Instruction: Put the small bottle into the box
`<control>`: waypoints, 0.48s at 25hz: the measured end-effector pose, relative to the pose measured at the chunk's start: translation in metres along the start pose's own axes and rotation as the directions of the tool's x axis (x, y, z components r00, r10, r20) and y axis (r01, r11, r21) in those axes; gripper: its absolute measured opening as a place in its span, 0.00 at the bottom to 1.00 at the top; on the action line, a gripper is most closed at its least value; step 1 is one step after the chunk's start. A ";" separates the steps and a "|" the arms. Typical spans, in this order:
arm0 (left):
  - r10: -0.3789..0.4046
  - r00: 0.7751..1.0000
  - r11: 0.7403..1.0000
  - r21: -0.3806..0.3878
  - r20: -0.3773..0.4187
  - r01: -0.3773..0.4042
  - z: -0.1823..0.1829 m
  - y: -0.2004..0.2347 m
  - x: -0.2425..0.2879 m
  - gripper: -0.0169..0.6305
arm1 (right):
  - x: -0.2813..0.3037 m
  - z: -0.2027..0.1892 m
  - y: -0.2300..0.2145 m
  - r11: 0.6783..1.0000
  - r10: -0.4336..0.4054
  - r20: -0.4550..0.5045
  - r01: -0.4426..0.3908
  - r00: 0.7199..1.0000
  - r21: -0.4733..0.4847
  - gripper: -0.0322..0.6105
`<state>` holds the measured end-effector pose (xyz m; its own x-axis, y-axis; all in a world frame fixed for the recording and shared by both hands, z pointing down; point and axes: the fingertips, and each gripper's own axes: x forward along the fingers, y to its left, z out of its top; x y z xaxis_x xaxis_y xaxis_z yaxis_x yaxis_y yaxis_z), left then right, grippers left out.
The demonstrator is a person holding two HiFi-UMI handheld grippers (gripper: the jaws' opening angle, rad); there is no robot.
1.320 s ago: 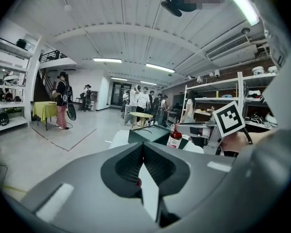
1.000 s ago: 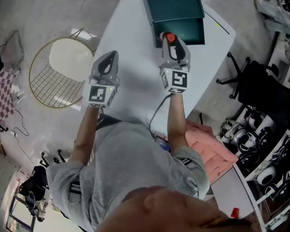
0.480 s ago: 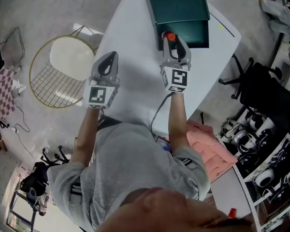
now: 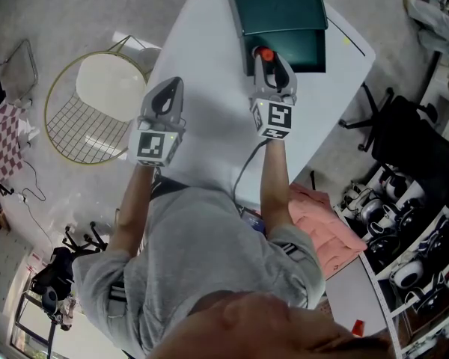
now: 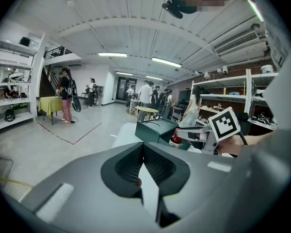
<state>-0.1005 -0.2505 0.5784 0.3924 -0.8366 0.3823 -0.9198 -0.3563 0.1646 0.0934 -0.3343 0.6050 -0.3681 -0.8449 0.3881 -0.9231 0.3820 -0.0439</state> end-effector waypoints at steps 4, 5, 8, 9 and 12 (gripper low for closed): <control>-0.005 1.000 1.000 0.002 0.007 0.005 0.002 -0.001 -0.002 0.04 | 0.000 -0.002 0.002 1.000 -0.006 -0.008 0.006 1.000 -0.002 0.26; -0.008 1.000 1.000 0.001 0.002 0.008 0.001 -0.002 -0.002 0.04 | 0.000 -0.002 0.003 1.000 -0.005 -0.009 0.005 1.000 0.002 0.26; -0.009 1.000 1.000 0.002 0.004 0.009 0.001 -0.003 -0.006 0.04 | -0.002 -0.002 0.005 1.000 0.008 -0.003 -0.008 1.000 0.028 0.38; -0.009 1.000 1.000 0.006 0.016 0.009 0.004 -0.003 -0.007 0.04 | -0.003 0.001 0.006 0.999 0.010 0.003 -0.011 1.000 0.032 0.41; -0.013 0.999 1.000 0.019 0.040 0.012 0.015 -0.004 -0.011 0.04 | -0.009 0.010 0.012 0.999 0.021 0.023 -0.021 1.000 0.030 0.43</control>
<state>-0.1015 -0.2459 0.5601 0.4041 -0.8478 0.3434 -0.9147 -0.3745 0.1518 0.0846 -0.3263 0.5919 -0.3897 -0.8452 0.3658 -0.9179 0.3885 -0.0801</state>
